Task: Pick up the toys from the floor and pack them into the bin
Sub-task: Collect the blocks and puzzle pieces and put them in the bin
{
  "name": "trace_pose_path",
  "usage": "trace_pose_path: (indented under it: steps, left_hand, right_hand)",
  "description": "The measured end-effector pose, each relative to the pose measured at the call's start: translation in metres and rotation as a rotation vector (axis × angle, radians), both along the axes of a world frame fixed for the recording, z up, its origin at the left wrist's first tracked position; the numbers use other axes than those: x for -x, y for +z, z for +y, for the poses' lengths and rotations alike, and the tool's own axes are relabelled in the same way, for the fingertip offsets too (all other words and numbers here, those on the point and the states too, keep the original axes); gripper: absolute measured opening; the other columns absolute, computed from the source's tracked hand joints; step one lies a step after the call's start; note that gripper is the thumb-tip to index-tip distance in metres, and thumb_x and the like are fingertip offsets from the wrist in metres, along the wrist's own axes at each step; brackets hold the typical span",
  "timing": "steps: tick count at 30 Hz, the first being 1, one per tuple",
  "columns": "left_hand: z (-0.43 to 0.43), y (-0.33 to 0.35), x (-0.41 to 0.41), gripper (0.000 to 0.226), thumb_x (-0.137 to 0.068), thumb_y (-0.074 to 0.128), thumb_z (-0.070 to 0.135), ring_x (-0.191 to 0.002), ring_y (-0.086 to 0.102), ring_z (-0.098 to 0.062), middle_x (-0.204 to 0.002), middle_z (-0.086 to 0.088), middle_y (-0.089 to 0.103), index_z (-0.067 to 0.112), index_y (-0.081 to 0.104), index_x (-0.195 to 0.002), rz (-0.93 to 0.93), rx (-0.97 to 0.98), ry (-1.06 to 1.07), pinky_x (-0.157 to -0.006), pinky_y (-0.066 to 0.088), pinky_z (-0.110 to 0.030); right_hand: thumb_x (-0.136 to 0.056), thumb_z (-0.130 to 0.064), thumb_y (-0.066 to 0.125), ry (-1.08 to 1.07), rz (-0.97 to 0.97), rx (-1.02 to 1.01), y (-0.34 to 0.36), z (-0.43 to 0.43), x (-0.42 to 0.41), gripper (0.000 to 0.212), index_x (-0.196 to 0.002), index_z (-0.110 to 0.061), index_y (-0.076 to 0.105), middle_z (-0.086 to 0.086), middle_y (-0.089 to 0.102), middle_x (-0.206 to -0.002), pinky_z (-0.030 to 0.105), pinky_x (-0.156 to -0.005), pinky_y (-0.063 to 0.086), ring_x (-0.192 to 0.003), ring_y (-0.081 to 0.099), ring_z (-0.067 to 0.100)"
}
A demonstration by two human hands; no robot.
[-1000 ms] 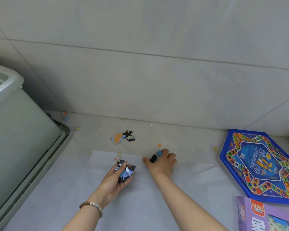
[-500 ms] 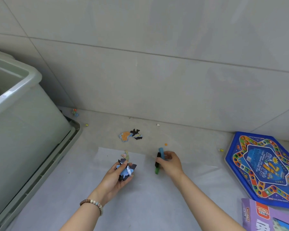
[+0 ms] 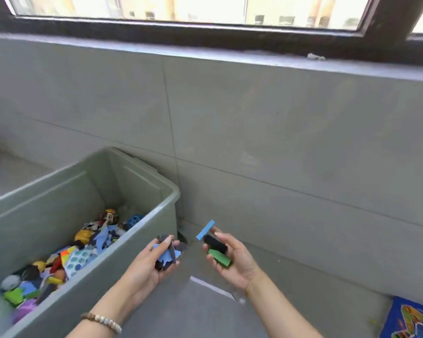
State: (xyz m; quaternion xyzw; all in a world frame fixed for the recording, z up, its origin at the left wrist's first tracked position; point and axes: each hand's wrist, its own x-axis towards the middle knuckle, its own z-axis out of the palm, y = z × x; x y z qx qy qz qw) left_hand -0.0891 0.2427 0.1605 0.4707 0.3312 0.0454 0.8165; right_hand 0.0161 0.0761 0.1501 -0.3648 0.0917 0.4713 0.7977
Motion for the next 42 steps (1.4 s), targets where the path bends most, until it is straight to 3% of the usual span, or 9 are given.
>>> trace_pose_path:
  steps: [5,7,10,13,19,24,29,38,42]
  left_hand:
    - [0.093,0.065,0.042,0.031,-0.091,0.058,0.02,-0.071,0.066,-0.014,-0.1,-0.005,0.072,0.011,0.051,-0.121,-0.044,-0.113,0.159,-0.052,0.056,-0.022]
    - [0.133,0.082,0.056,0.024,-0.094,0.054,0.023,-0.078,0.062,-0.02,-0.119,-0.015,0.064,0.007,0.055,-0.112,-0.038,-0.152,0.235,-0.053,0.057,-0.023]
    - [0.175,0.08,0.085,0.058,-0.091,0.046,0.052,-0.11,0.055,-0.025,-0.141,-0.006,0.045,0.012,0.041,-0.133,0.124,-0.117,0.179,-0.088,0.053,-0.042]
    - [0.198,0.05,0.113,0.092,-0.085,0.045,0.066,-0.138,0.031,-0.031,-0.155,-0.009,0.022,0.011,0.011,-0.15,0.53,-0.37,0.205,-0.108,0.034,-0.047]
    - [0.167,0.05,0.089,0.064,-0.094,0.043,0.048,-0.121,0.047,-0.023,-0.143,-0.009,0.043,0.009,0.03,-0.144,0.458,-0.792,0.094,-0.096,0.037,-0.031]
    - [0.088,0.05,0.011,0.053,-0.093,0.049,0.046,-0.13,0.041,-0.016,-0.141,0.001,0.045,0.017,0.043,-0.136,0.235,-1.048,-0.125,-0.106,0.033,-0.03]
    - [-0.017,0.014,-0.061,0.057,-0.091,0.049,0.05,-0.132,0.038,-0.016,-0.141,0.002,0.045,0.017,0.043,-0.137,0.162,-1.111,-0.392,-0.111,0.031,-0.033]
    - [-0.144,-0.1,-0.12,0.059,-0.093,0.054,0.037,-0.134,0.039,-0.022,-0.147,-0.008,0.039,0.011,0.035,-0.142,0.298,-1.125,-0.791,-0.107,0.03,-0.025]
    - [-0.171,-0.14,-0.134,0.055,-0.089,0.057,0.039,-0.128,0.045,-0.02,-0.14,-0.003,0.048,0.016,0.043,-0.136,0.303,-1.189,-0.835,-0.103,0.034,-0.025]
  right_hand:
    - [-0.071,-0.019,0.065,0.136,-0.024,-0.075,0.059,0.123,0.026,0.035,-0.105,-0.008,0.063,0.013,0.065,-0.098,0.027,-0.059,0.058,-0.078,0.064,0.023]
    - [-0.082,-0.031,0.063,0.155,-0.005,-0.084,0.075,0.176,0.038,0.04,-0.114,-0.01,0.054,0.015,0.061,-0.104,0.035,-0.07,0.058,-0.091,0.06,0.028]
    - [-0.09,-0.051,0.05,0.212,-0.006,-0.009,0.084,0.223,0.055,0.07,-0.146,-0.018,0.024,0.011,0.03,-0.15,0.046,-0.096,0.044,-0.132,0.039,0.031]
    - [-0.092,-0.046,0.05,0.267,-0.148,0.179,0.075,0.22,0.059,0.074,-0.15,-0.017,0.016,0.006,0.012,-0.158,0.042,-0.11,0.029,-0.144,0.017,0.026]
    - [-0.095,-0.024,0.051,0.172,-0.459,0.495,0.038,0.118,0.002,0.025,-0.116,-0.013,0.057,0.004,0.054,-0.13,0.038,-0.101,0.04,-0.114,0.053,0.022]
    - [-0.095,-0.02,0.052,0.139,-0.61,0.842,0.009,-0.02,-0.046,0.02,-0.114,-0.016,0.055,0.01,0.055,-0.128,0.04,-0.097,0.041,-0.107,0.053,0.024]
    - [-0.092,-0.013,0.056,0.134,-0.656,1.184,-0.024,-0.166,-0.073,0.031,-0.121,-0.003,0.058,0.011,0.058,-0.11,0.026,-0.063,0.041,-0.095,0.051,0.021]
    - [-0.078,-0.011,0.074,0.041,-0.562,1.358,-0.111,-0.335,-0.089,0.04,-0.115,-0.009,0.057,0.011,0.054,-0.126,0.027,-0.079,0.039,-0.107,0.051,0.025]
    - [-0.081,-0.015,0.071,0.177,-0.581,1.439,-0.153,-0.381,-0.092,0.043,-0.121,-0.012,0.055,0.007,0.049,-0.136,0.024,-0.09,0.039,-0.114,0.05,0.021]
